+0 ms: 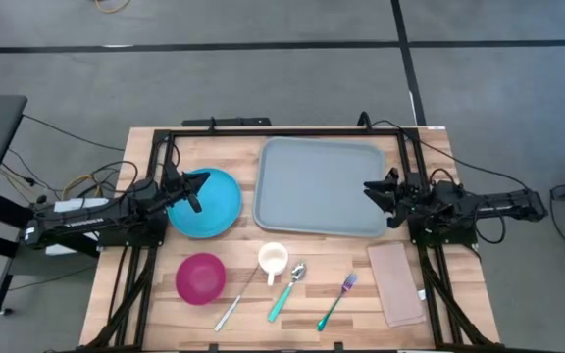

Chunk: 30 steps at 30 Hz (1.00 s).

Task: Set up tray
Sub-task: Put the white mug to the top right on the gray serving tray

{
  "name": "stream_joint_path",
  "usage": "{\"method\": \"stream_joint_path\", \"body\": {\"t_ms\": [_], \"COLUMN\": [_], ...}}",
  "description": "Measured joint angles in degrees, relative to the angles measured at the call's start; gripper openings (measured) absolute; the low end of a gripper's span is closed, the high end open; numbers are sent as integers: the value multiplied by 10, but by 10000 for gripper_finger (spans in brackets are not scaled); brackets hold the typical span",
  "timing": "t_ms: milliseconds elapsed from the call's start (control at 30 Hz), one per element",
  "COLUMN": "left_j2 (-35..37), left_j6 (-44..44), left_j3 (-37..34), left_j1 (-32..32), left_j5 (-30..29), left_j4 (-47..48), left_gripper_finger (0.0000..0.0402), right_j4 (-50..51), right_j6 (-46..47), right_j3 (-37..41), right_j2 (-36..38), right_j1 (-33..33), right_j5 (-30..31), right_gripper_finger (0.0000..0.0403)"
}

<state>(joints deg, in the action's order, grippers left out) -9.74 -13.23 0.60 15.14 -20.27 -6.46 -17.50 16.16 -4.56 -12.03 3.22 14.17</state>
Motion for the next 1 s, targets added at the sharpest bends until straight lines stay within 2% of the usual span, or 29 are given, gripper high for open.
{"method": "stream_joint_path", "body": {"t_ms": [300,500,633,800,900,1000], "left_j2": [0,0,0,0,0,0], "left_j6": [0,1,1,1,1,1], "left_j3": [0,0,0,0,0,1], "left_j1": [0,0,0,0,0,0], "left_j5": [0,0,3,3,3,4], "left_j4": [-30,-82,-82,-66,-65,-65], "left_gripper_finger": [0,0,0,0,0,0], "right_j4": [-14,45,66,144,235,327], "right_j6": [-46,-38,-46,-42,-42,-42], "right_j3": [-157,-269,-348,-474,-559,-648], "right_j2": [-208,-407,-553,-708,-792,-866], "right_j1": [9,26,36,46,50,51], "right_j5": [-25,-27,-27,-59,-93,-103], "right_gripper_finger": [195,195,189,185,185,185]}}
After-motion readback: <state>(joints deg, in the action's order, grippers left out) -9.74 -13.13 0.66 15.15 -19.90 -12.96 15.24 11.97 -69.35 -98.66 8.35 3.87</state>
